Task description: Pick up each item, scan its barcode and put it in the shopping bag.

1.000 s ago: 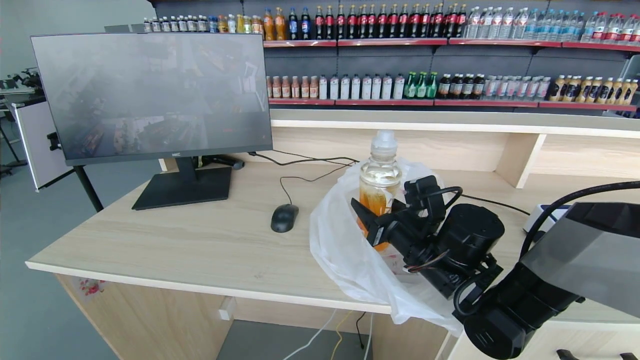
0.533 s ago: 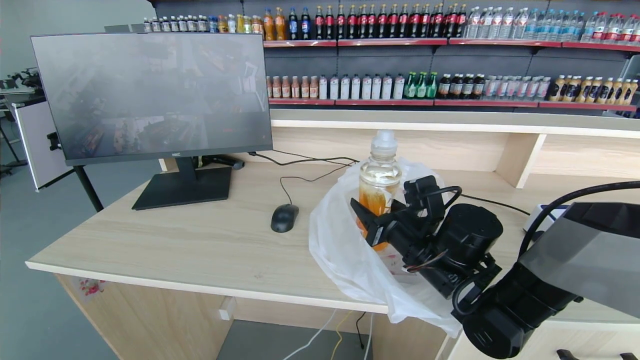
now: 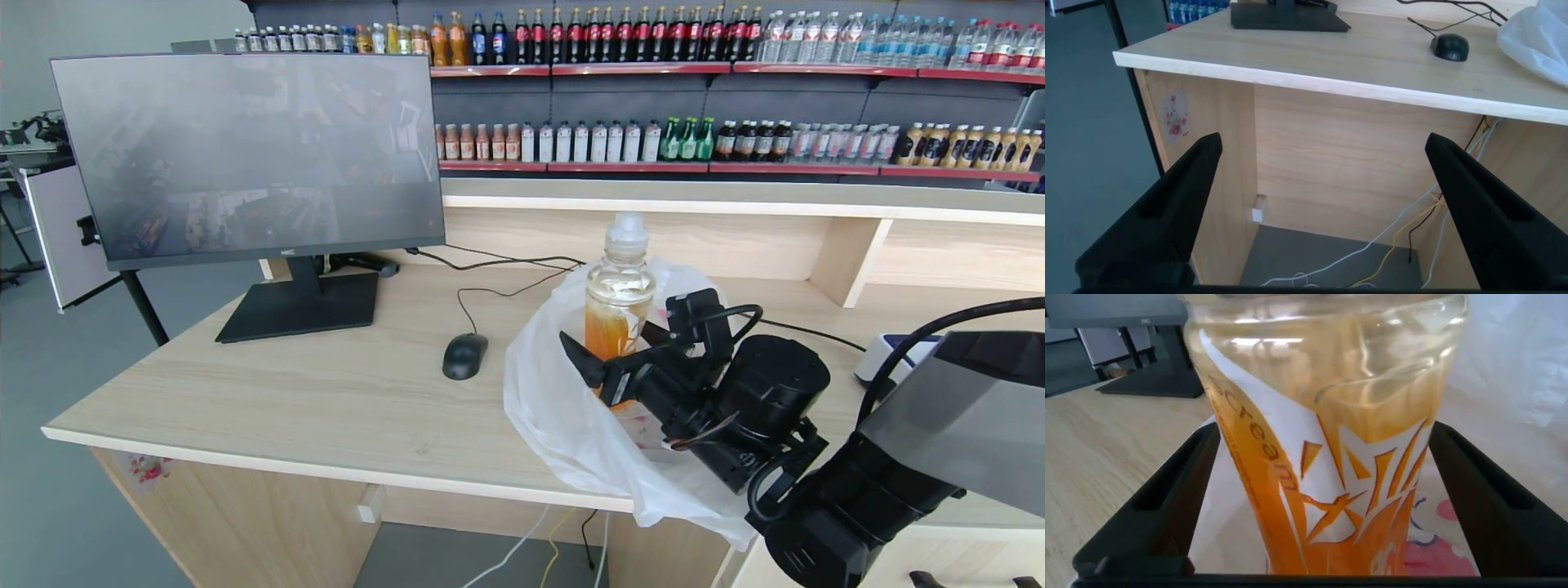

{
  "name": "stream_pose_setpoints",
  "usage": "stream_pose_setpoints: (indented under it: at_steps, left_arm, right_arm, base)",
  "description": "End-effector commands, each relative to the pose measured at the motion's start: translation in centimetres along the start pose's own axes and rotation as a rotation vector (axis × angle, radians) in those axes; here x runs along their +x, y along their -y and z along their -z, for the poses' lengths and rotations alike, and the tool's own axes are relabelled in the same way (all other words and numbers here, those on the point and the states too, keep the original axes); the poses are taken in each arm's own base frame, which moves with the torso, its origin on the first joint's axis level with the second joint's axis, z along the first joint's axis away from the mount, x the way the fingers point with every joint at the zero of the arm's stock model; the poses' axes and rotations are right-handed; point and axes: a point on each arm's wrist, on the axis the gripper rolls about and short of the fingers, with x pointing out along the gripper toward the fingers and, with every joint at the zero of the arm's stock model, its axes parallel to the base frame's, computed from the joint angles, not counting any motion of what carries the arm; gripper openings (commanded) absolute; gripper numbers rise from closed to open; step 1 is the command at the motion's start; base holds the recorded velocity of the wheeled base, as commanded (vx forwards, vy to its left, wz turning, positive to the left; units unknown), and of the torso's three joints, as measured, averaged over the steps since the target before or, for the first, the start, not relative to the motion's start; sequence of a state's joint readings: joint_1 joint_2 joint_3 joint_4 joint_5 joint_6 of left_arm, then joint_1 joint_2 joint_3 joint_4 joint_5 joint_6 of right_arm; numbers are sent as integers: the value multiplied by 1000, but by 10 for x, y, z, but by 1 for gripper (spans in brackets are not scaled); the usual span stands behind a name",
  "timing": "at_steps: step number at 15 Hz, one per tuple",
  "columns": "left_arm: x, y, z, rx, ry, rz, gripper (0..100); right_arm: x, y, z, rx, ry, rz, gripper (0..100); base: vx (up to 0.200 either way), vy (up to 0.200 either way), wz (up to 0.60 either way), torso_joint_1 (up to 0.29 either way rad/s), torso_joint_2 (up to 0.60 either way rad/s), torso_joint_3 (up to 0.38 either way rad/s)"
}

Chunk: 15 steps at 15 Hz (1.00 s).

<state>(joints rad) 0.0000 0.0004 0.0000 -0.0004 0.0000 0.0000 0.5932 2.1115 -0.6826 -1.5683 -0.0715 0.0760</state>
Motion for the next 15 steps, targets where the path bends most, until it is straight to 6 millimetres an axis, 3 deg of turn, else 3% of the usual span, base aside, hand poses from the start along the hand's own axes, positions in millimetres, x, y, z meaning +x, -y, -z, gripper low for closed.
stream_pose_setpoints:
  at_steps: [1,3,6,10,15]
  left_arm:
    - [0,0,0,0,0,0,100]
    - [0,0,0,2,0,2,100]
    - [0,0,0,2,-2,-2,100]
    - [0,0,0,-2,0,2,100]
    - [0,0,0,-5,-2,0,100]
  right_arm:
    - [-11,0,-11,-6,11,1,100]
    - [-20,2,-19,-13,15,7,100]
    - [-33,3,-50,-36,97,38,100]
    - [-61,3,-64,-32,102,45,100]
    - [-72,4,-69,-9,104,42,100]
  base:
    - [0,0,0,0,0,0]
    - [0,0,0,0,0,0]
    - [0,0,0,0,0,0]
    - [0,0,0,0,0,0]
    - [-200,0,0,3,2,0]
